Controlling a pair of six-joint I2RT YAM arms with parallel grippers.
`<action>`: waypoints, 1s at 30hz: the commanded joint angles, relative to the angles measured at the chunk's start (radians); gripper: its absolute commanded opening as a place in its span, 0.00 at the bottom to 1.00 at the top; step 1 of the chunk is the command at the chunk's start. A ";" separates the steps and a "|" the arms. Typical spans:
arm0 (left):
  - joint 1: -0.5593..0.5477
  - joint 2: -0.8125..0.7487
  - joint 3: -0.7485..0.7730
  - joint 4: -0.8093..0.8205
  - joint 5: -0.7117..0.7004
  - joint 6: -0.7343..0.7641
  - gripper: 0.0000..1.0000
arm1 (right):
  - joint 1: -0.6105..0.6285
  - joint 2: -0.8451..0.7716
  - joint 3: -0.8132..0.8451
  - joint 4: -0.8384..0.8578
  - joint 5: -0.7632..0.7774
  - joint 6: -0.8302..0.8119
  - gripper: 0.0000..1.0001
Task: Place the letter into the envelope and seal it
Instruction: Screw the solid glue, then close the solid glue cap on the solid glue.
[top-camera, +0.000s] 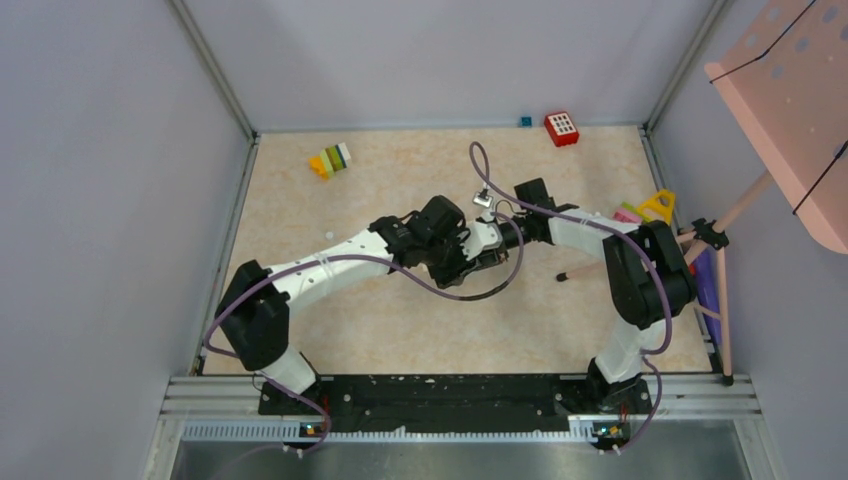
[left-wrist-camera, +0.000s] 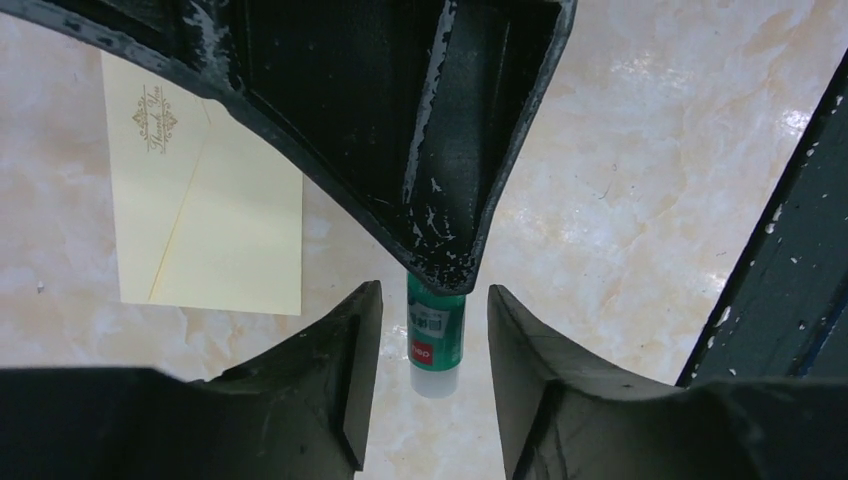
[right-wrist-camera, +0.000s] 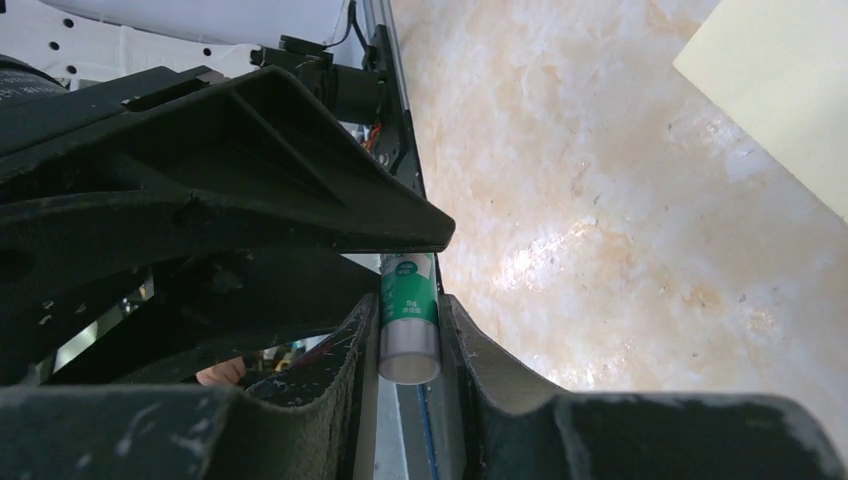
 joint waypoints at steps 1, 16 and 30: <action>0.013 -0.026 0.024 0.041 -0.026 -0.013 0.56 | 0.020 -0.005 0.057 -0.021 -0.034 -0.048 0.13; 0.330 -0.199 0.007 0.033 0.084 -0.007 0.75 | -0.012 -0.016 0.065 -0.068 -0.013 -0.108 0.11; 0.687 -0.070 -0.042 0.015 -0.067 0.064 0.80 | -0.088 -0.090 0.061 -0.098 0.024 -0.168 0.09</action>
